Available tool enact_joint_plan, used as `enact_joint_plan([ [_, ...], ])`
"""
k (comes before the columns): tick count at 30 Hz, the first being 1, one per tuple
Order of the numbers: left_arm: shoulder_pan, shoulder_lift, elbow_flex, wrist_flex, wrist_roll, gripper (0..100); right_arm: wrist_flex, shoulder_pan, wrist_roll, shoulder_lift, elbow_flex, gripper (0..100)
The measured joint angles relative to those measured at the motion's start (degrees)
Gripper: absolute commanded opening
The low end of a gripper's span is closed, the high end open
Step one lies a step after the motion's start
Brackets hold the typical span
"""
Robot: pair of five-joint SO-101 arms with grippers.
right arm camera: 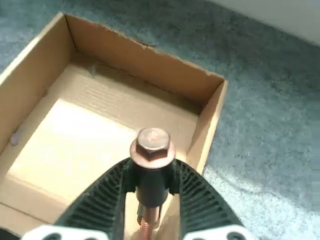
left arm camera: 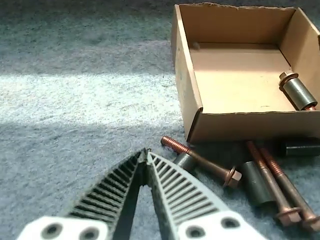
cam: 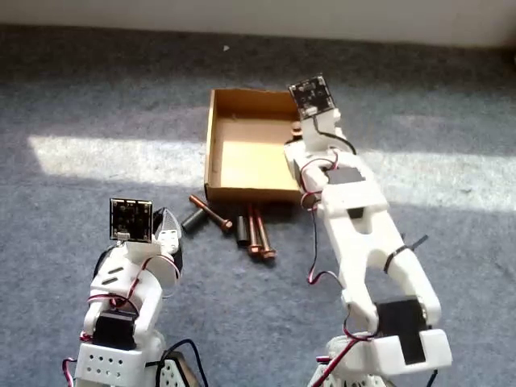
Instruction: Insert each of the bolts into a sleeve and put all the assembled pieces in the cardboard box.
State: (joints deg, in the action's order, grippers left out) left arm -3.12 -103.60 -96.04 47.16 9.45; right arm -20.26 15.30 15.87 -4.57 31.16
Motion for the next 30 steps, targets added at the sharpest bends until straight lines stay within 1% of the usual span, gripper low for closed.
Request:
enact_joint_plan([
  [5,0.0,0.0,0.0,0.0,0.0,1,0.1,0.7,0.0,4.6,-0.9,1.5],
  [10,0.0,0.0,0.0,0.0,0.0,1,0.1,1.8,0.0,5.7,-0.9,13.9],
  [11,0.0,0.0,0.0,0.0,0.0,1,0.1,1.8,0.0,5.7,-0.9,14.9],
  [24,0.0,0.0,0.0,0.0,0.0,1,0.4,2.4,-0.1,4.8,-1.3,14.9],
  [30,0.0,0.0,0.0,0.0,0.0,1,0.4,3.8,-0.1,-3.9,5.4,14.9],
])
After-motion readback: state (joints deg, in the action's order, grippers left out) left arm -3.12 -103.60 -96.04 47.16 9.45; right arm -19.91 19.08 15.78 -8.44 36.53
